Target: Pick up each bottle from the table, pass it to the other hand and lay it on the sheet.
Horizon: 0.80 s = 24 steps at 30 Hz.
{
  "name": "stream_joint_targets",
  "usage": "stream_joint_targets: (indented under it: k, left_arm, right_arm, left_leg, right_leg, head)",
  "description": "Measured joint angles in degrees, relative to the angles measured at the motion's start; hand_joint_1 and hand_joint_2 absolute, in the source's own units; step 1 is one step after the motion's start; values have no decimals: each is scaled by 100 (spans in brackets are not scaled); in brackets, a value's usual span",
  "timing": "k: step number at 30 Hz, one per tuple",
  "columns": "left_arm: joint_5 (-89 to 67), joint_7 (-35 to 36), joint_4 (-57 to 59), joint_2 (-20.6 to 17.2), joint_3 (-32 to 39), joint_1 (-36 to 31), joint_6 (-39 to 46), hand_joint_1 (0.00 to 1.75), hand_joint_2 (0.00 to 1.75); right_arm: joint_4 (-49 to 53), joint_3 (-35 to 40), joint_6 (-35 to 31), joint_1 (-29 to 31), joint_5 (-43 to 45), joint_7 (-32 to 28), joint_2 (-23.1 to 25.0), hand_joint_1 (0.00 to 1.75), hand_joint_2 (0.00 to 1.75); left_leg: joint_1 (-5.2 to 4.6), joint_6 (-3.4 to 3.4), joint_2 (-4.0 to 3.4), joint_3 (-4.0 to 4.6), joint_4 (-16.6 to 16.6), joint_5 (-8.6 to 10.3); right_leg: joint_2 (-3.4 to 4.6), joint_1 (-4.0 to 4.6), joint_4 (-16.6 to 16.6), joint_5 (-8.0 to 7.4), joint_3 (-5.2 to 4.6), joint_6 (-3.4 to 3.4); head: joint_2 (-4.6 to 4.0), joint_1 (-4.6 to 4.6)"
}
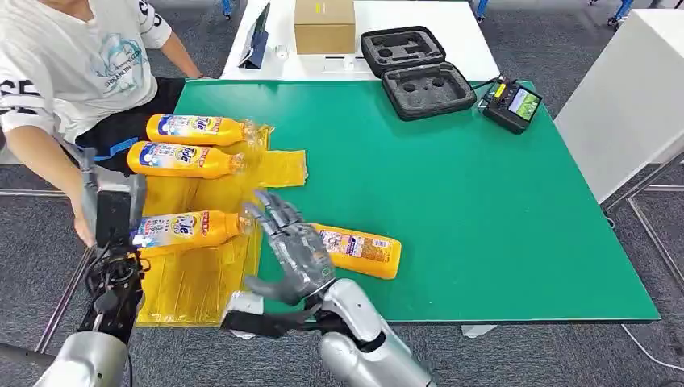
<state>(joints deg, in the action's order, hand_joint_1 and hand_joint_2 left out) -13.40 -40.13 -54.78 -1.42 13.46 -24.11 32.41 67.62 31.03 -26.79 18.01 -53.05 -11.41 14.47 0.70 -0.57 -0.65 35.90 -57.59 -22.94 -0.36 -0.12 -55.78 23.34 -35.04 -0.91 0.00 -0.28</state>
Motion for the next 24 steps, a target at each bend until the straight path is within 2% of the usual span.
stream_joint_targets:
  k: [3,6,8,16,24]
  left_arm:
    - [33,-2,-247,2,9,167,50,0,175]
    - [182,-11,-737,9,7,438,208,0,175]
    - [306,-11,-1023,15,11,611,210,0,175]
    - [356,-11,-1807,98,37,1239,221,0,175]
    - [400,-11,-1953,160,83,1389,214,0,175]
  right_arm:
    - [-33,-103,101,51,-156,162,-61,0,175]
    - [-256,-275,755,197,-696,1101,-116,0,175]
    - [-538,-442,905,324,-951,1561,-157,0,175]
    - [-1585,-898,865,576,-1042,1617,-194,0,175]
    - [-2078,-981,940,681,-1049,1680,-194,0,175]
  left_leg:
    - [0,-1,8,6,0,1]
    - [1,-1,4,6,0,0]
    - [1,-1,7,7,0,1]
    - [1,0,9,11,0,-1]
    - [1,-1,9,13,1,0]
  right_leg:
    - [-5,0,0,0,-1,0]
    - [-1,1,0,-1,-3,-1]
    - [-2,1,-1,-1,-4,-1]
    - [-2,1,-1,0,-10,-1]
    - [-2,2,-1,0,-13,0]
  head:
    - [0,2]
    - [0,0]
    - [0,2]
    - [0,0]
    - [0,-2]
